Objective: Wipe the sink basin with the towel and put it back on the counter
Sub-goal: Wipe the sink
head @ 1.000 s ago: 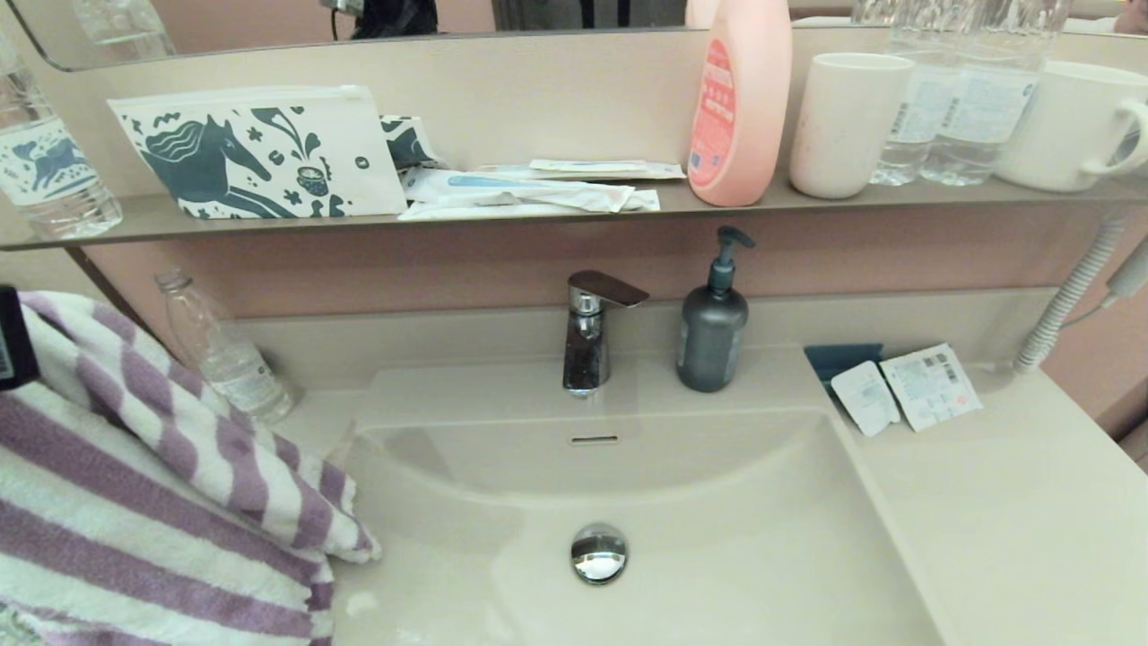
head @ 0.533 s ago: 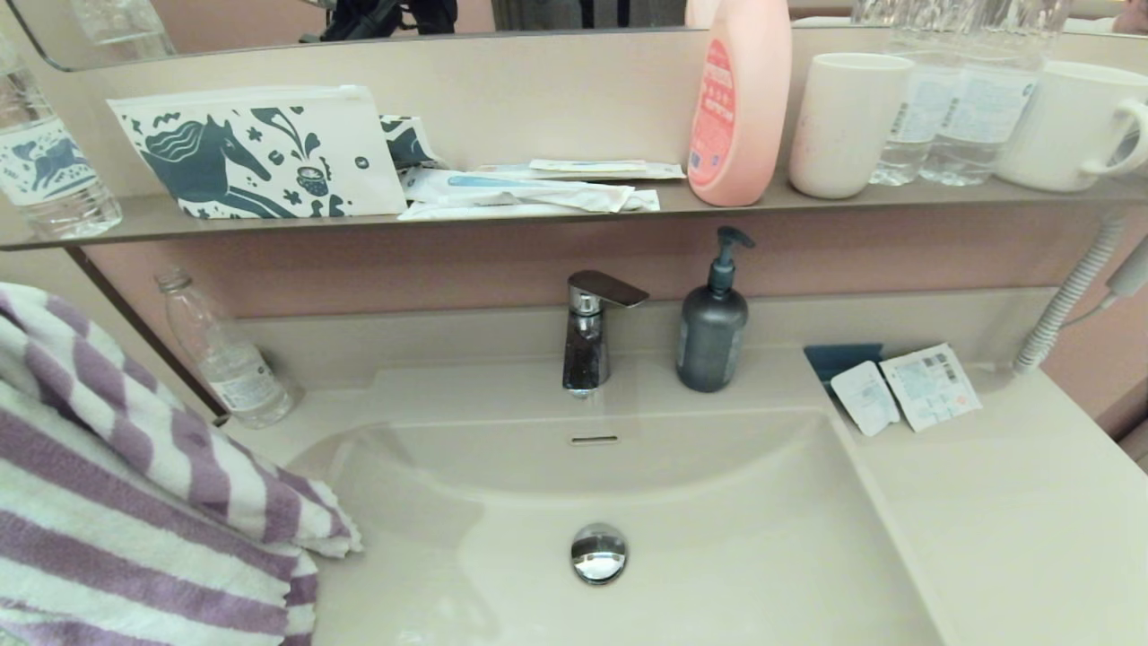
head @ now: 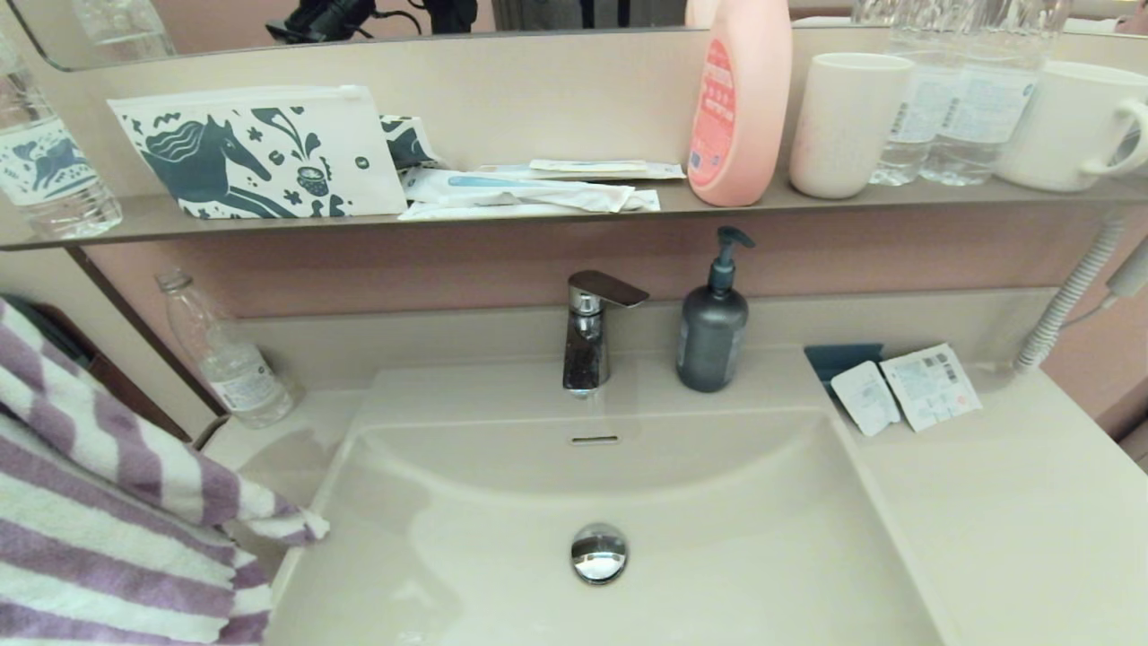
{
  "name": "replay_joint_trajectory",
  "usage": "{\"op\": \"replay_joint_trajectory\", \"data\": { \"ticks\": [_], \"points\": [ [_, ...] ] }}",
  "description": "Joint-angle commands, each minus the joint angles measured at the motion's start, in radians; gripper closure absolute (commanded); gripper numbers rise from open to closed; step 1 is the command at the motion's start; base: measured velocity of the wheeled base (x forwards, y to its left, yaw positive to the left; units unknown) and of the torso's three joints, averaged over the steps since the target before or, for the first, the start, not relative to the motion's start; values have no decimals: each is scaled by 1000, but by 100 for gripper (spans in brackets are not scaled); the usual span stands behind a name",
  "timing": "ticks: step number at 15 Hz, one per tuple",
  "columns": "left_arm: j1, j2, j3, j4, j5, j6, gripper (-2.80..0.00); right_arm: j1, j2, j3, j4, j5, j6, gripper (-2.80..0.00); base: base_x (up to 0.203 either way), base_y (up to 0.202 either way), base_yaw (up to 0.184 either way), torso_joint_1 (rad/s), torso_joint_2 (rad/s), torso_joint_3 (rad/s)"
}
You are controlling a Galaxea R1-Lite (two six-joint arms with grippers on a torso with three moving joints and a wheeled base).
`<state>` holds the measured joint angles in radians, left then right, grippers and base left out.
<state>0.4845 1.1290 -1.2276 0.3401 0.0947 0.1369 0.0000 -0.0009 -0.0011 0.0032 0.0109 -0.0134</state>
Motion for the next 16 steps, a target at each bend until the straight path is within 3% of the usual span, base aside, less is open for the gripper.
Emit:
{"op": "replay_joint_trajectory", "data": {
  "ticks": [1, 4, 9, 11, 16],
  "points": [
    [112, 42, -53, 16, -59, 15, 0, 0, 1, 0, 0, 1, 0, 0, 0, 0, 0, 0, 0, 0],
    [230, 58, -61, 22, -206, 65, 0, 0, 1, 0, 0, 0, 0, 0, 0, 0, 0, 0, 0, 0],
    [238, 39, -55, 29, -204, 66, 0, 0, 1, 0, 0, 1, 0, 0, 0, 0, 0, 0, 0, 0],
    [251, 14, -41, 90, -211, 64, 0, 0, 1, 0, 0, 0, 0, 0, 0, 0, 0, 0, 0, 0],
    [253, -66, 125, 110, -216, 62, 0, 0, 1, 0, 0, 0, 0, 0, 0, 0, 0, 0, 0, 0]
  ]
}}
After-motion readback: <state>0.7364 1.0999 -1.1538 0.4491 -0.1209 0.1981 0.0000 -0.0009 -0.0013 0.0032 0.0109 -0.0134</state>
